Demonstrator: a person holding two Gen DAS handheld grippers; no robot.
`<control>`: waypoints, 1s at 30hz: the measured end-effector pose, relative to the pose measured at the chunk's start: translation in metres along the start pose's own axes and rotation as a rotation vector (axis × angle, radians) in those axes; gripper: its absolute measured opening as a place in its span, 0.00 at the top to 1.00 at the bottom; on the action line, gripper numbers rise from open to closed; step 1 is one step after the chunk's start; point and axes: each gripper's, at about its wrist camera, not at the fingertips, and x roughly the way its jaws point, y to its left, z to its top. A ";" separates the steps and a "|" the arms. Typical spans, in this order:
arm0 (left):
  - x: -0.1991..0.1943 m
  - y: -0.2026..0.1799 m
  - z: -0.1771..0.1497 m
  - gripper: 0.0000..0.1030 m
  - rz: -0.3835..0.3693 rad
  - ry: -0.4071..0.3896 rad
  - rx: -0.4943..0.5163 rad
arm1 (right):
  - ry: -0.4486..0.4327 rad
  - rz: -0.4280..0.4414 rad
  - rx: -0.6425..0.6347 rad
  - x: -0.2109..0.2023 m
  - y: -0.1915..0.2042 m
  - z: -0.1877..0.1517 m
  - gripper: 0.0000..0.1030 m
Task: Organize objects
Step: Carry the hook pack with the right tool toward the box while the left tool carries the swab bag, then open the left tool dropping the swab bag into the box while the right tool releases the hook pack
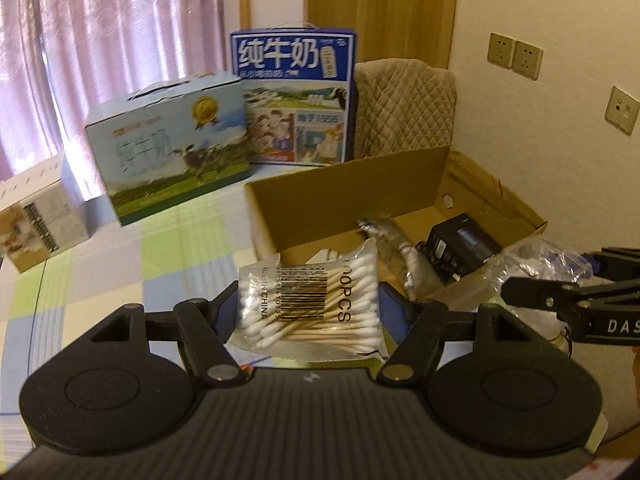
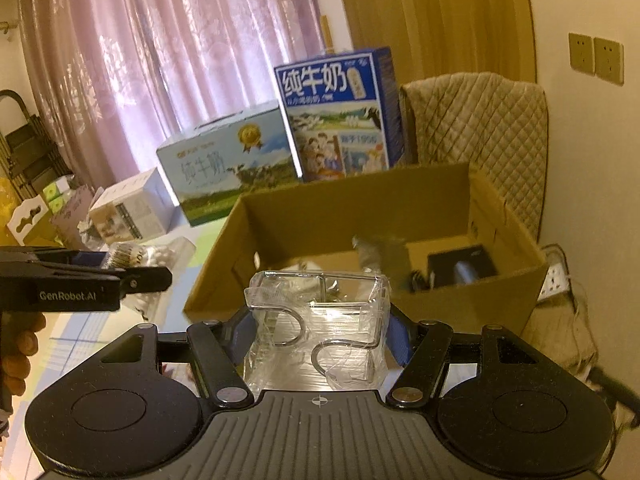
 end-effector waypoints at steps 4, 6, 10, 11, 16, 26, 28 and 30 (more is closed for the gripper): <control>0.013 -0.015 0.011 0.35 0.003 0.002 0.008 | -0.019 0.009 -0.015 0.006 -0.016 0.014 0.39; 0.021 -0.022 0.016 0.35 0.006 0.005 0.013 | -0.026 0.016 -0.024 0.012 -0.022 0.021 0.39; 0.036 -0.031 0.023 0.35 0.015 0.019 0.017 | -0.030 0.031 -0.037 0.025 -0.032 0.034 0.39; 0.041 -0.032 0.025 0.35 0.020 0.024 0.016 | -0.030 0.034 -0.040 0.029 -0.035 0.036 0.39; 0.059 -0.036 0.032 0.35 0.035 0.045 0.014 | -0.024 0.052 -0.050 0.046 -0.045 0.047 0.39; 0.093 -0.039 0.035 0.35 0.063 0.102 0.018 | 0.008 0.058 -0.044 0.077 -0.062 0.054 0.39; 0.098 -0.039 0.034 0.35 0.065 0.113 0.020 | 0.015 0.058 -0.040 0.081 -0.064 0.054 0.39; 0.104 -0.039 0.033 0.35 0.066 0.125 0.024 | 0.021 0.057 -0.038 0.085 -0.067 0.053 0.39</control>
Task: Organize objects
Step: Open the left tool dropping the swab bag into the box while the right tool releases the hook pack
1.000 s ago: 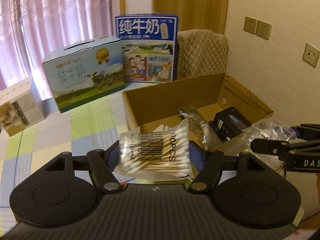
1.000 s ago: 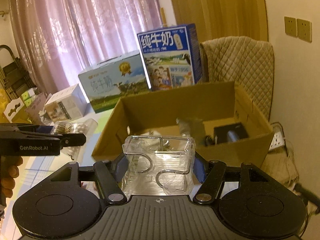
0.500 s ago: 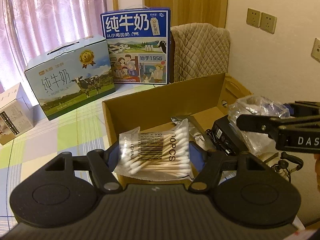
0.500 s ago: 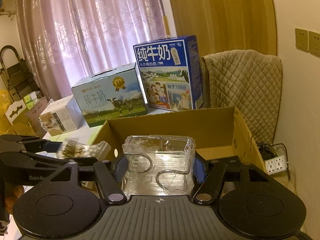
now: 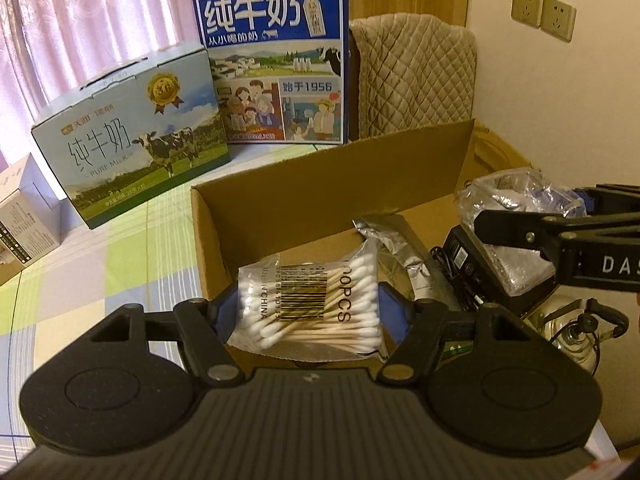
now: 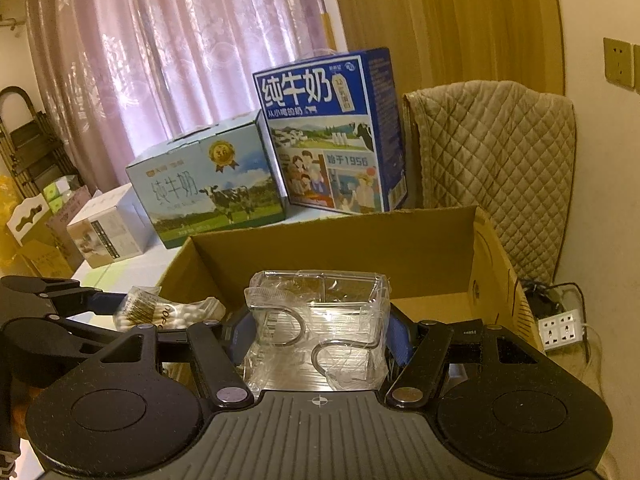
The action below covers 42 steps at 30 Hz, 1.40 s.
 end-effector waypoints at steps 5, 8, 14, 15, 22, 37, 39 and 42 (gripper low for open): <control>0.011 -0.001 -0.002 0.34 -0.006 0.027 0.005 | 0.016 -0.001 0.011 0.008 -0.005 -0.002 0.39; 0.015 -0.002 -0.003 0.30 -0.008 0.035 0.012 | 0.022 0.000 0.015 0.011 -0.007 -0.002 0.39; 0.015 0.000 -0.004 0.21 -0.013 0.034 0.010 | 0.029 0.004 0.022 0.014 -0.006 -0.002 0.39; 0.015 0.001 -0.003 0.21 -0.011 0.034 0.006 | 0.029 0.005 0.022 0.015 -0.005 -0.002 0.39; 0.005 0.021 0.001 0.20 0.024 0.012 -0.039 | 0.044 0.022 0.020 0.021 0.001 -0.003 0.39; -0.019 0.069 0.005 0.15 0.117 -0.033 -0.146 | 0.120 0.075 -0.005 0.059 0.035 -0.010 0.39; -0.019 0.073 0.003 0.15 0.121 -0.028 -0.152 | 0.134 0.077 -0.006 0.065 0.038 -0.012 0.39; -0.020 0.075 0.000 0.14 0.126 -0.022 -0.159 | 0.149 0.088 -0.010 0.070 0.042 -0.014 0.38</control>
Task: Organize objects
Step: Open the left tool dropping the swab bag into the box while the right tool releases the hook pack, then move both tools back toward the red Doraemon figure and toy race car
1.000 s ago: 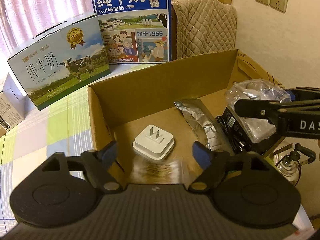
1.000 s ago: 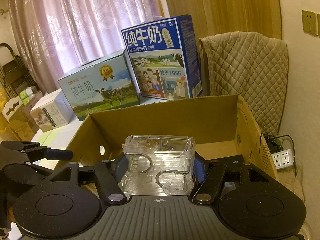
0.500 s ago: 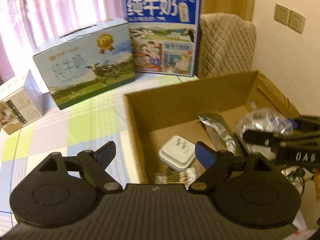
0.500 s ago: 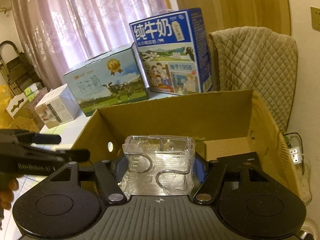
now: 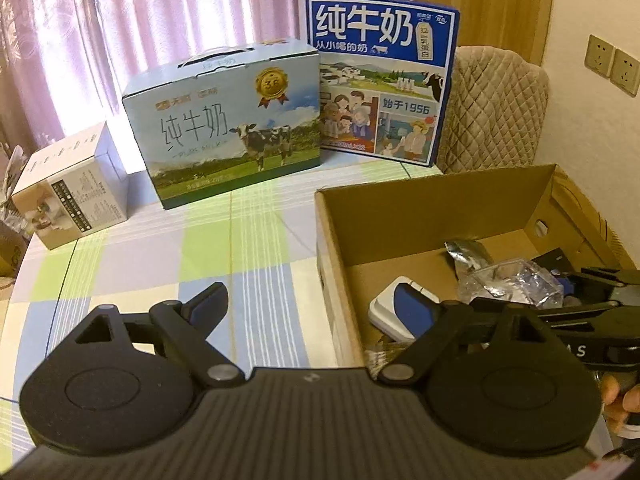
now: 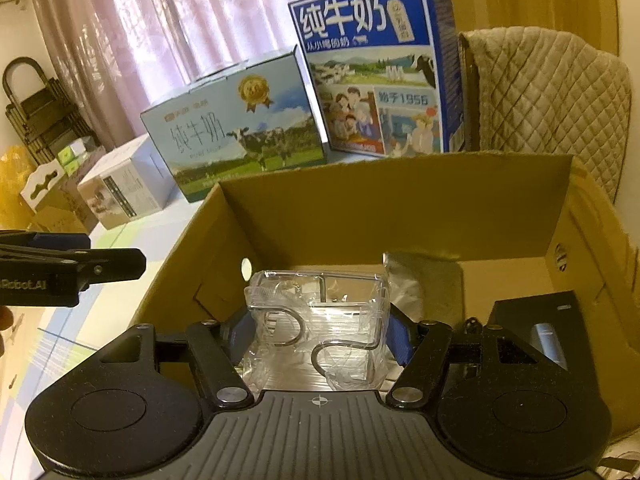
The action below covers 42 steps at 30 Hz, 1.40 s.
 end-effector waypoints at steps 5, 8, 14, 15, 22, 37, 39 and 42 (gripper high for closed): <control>-0.004 0.004 -0.003 0.14 0.006 -0.003 -0.011 | -0.027 0.006 0.004 -0.004 0.001 0.000 0.26; -0.007 0.004 -0.003 0.12 0.006 -0.007 -0.014 | -0.051 0.002 0.004 -0.013 0.001 0.004 0.23; -0.015 0.000 -0.006 0.10 -0.003 -0.017 -0.010 | -0.075 -0.019 0.026 -0.034 -0.007 0.006 0.19; -0.017 -0.001 -0.006 0.10 -0.005 -0.019 -0.009 | -0.077 -0.024 0.029 -0.037 -0.009 0.006 0.19; -0.028 -0.007 -0.011 0.07 -0.017 -0.025 -0.004 | -0.093 -0.068 0.070 -0.061 -0.022 -0.006 0.18; -0.062 -0.014 -0.028 0.07 -0.060 -0.034 0.004 | -0.142 -0.097 0.127 -0.112 -0.022 -0.028 0.18; -0.066 -0.014 -0.032 0.07 -0.065 -0.035 0.004 | -0.147 -0.099 0.129 -0.118 -0.017 -0.032 0.18; -0.073 -0.014 -0.039 0.07 -0.070 -0.035 0.003 | -0.149 -0.096 0.132 -0.124 -0.011 -0.037 0.18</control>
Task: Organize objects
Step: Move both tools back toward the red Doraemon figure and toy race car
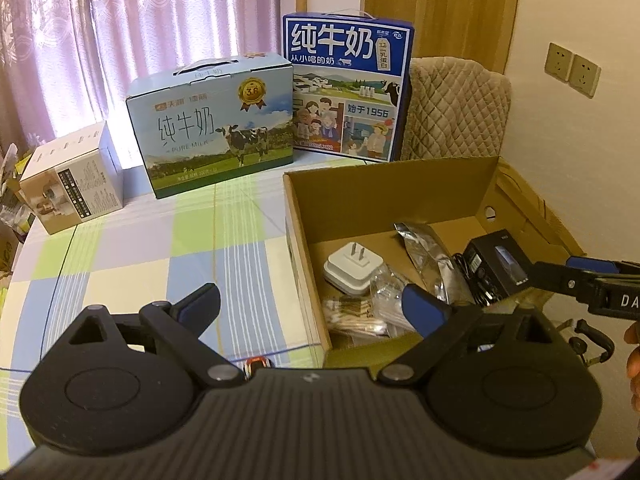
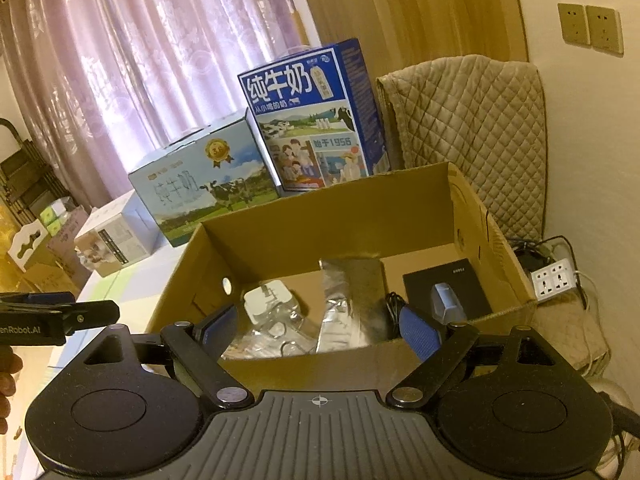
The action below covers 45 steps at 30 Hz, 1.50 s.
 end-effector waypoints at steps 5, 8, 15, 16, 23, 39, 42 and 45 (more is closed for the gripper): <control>-0.010 0.007 -0.016 0.06 -0.007 0.016 -0.009 | 0.015 0.013 0.000 -0.011 0.012 -0.014 0.18; -0.015 0.015 -0.026 0.06 -0.012 0.033 -0.015 | 0.034 0.015 0.001 -0.013 0.022 -0.025 0.18; -0.028 0.038 -0.053 0.06 -0.015 0.071 -0.035 | 0.092 0.036 -0.006 -0.010 0.051 -0.049 0.18; -0.030 0.041 -0.056 0.06 -0.015 0.074 -0.036 | 0.099 0.041 -0.007 -0.009 0.056 -0.052 0.18; -0.040 0.069 -0.077 0.06 -0.002 0.102 -0.053 | 0.135 0.062 -0.025 0.000 0.087 -0.068 0.18; -0.048 0.122 -0.107 0.06 0.020 0.148 -0.084 | 0.227 0.094 -0.058 0.033 0.149 -0.104 0.18; -0.045 0.129 -0.111 0.06 0.022 0.159 -0.087 | 0.242 0.098 -0.064 0.040 0.158 -0.109 0.18; -0.039 0.136 -0.115 0.06 0.022 0.173 -0.090 | 0.260 0.096 -0.067 0.050 0.165 -0.114 0.18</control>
